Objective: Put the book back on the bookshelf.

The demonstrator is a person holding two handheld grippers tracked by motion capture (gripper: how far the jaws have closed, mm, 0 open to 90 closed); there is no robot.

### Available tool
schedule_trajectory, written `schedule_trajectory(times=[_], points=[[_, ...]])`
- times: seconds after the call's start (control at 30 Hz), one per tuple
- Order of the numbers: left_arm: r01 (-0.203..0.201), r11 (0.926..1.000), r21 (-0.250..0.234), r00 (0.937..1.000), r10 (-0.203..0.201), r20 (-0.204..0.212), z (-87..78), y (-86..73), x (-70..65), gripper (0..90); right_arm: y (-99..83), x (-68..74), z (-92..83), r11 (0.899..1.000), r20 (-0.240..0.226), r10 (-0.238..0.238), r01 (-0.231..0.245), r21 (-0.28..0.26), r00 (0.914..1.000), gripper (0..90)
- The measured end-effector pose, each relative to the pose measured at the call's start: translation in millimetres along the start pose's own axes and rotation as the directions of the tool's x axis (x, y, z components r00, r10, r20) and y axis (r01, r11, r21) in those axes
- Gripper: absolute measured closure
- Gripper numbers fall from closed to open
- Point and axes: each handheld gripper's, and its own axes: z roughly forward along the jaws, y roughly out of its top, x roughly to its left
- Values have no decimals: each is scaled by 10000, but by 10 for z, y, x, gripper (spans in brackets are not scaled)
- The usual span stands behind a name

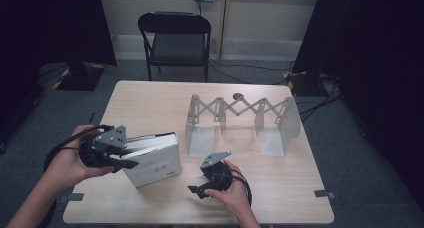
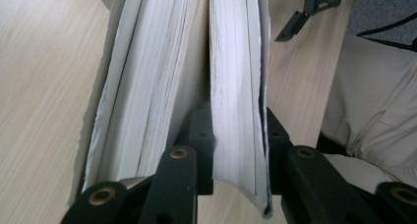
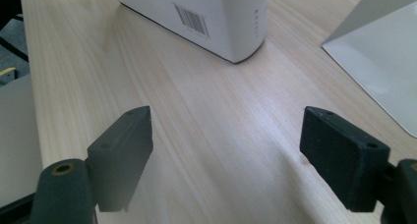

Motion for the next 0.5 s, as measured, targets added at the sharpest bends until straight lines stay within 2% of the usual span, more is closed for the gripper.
schedule_trajectory(times=[0.3,0.5], points=[[244,9996,-150,9997,-243,75,1,-19,64,743,105,-25,1,9999,-151,-94,93,-83,9998,212],[237,9996,-154,9997,-236,78,0,-23,60,743,245,-32,-38,9996,-156,-272,270,-104,9995,211]])
